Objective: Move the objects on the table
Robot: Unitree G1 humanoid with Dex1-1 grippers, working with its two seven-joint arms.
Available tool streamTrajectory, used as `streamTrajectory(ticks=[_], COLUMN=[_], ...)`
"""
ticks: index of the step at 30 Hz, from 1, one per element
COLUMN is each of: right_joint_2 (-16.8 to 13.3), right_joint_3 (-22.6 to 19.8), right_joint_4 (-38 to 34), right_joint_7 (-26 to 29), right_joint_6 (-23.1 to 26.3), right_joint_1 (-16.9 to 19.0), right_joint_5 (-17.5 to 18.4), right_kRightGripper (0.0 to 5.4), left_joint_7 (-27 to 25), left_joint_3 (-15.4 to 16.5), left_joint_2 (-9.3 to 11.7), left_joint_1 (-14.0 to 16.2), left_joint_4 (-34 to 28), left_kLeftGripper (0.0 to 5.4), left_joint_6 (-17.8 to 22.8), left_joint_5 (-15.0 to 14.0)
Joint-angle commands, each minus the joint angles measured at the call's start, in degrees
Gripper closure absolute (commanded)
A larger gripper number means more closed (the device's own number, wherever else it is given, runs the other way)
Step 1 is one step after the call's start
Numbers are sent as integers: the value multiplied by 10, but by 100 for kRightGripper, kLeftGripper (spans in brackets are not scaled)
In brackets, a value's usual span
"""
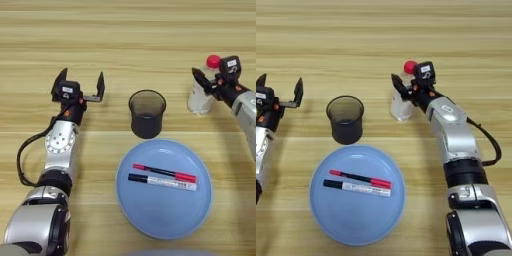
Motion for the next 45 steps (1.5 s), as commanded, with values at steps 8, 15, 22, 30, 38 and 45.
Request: streamTrajectory(ticks=[8,15,22,30,38,45], right_joint_2=[-2,-8,-19,-40,-64,-74], right_joint_3=[-2,2,1,-9,-14,-14], right_joint_4=[18,-51,-156,-234,-272,-305], right_joint_7=[3,13,33,50,73,95], right_joint_6=[-5,0,26,51,60,70], right_joint_1=[-8,10,44,82,136,174], right_joint_5=[-5,1,11,23,32,41], right_kRightGripper=[266,266,267,267,267,267], left_joint_7=[-1,-1,-1,-2,-5,-7], left_joint_3=[-1,-1,-1,0,2,2], left_joint_2=[1,2,2,2,5,7], left_joint_1=[-7,-9,-10,-11,-12,-13], left_joint_4=[5,6,8,9,10,10], left_kLeftGripper=[0,0,0,0,0,0], left_joint_6=[-4,-4,-4,-5,-4,-4], left_joint_5=[1,1,1,0,-1,-2])
